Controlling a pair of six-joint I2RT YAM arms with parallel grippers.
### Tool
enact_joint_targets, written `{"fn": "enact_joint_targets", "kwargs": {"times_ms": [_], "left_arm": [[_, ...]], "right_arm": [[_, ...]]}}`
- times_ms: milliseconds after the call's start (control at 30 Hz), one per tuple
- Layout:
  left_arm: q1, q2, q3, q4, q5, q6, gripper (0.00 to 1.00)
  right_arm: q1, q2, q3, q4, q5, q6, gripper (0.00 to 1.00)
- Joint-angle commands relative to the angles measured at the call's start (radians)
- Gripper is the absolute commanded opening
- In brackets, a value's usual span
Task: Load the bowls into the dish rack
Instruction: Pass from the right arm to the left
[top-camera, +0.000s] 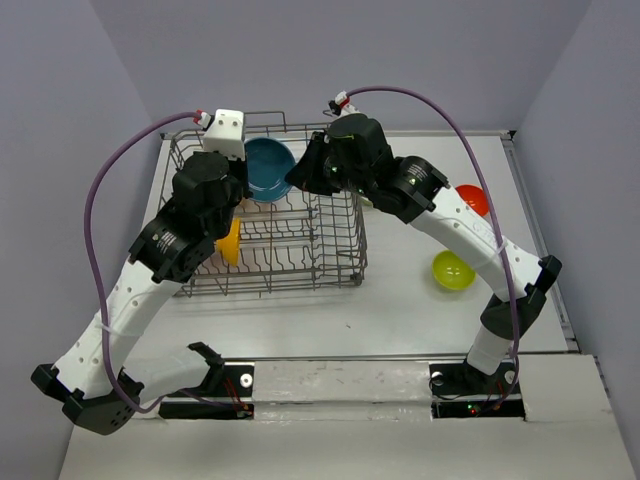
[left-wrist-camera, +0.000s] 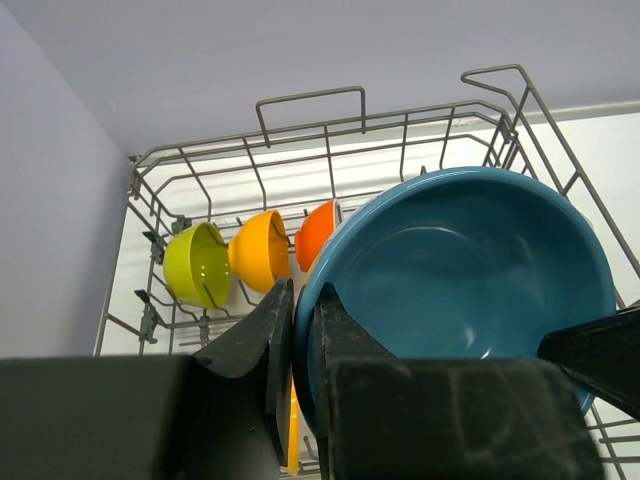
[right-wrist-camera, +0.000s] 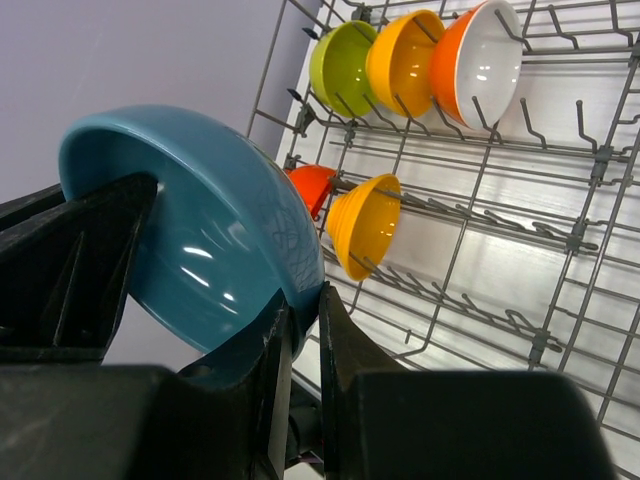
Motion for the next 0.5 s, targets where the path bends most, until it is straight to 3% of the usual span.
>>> {"fn": "enact_joint_targets", "kwargs": {"times_ms": [0, 33, 267, 400, 467], "left_arm": [[0.023, 0.014, -0.028, 0.014, -0.107, 0.038, 0.04], [0.023, 0.015, -0.028, 0.014, -0.107, 0.037, 0.00], [0.023, 0.015, -0.021, 0.013, -0.122, 0.032, 0.00], [0.023, 0.018, -0.014, 0.011, -0.122, 0.032, 0.00], [0.021, 0.017, -0.011, 0.011, -0.122, 0.032, 0.00]], "right_arm": [[0.032, -0.066, 0.046, 0.058, -0.155, 0.009, 0.01], [0.032, -0.072, 0.043, 0.061, -0.154, 0.010, 0.01], [0.032, -0.091, -0.005, 0.086, -0.140, 0.006, 0.02], [0.032, -0.103, -0.023, 0.090, -0.120, -0.005, 0.18], [0.032, -0.109, -0.036, 0.090, -0.077, -0.011, 0.31]]}}
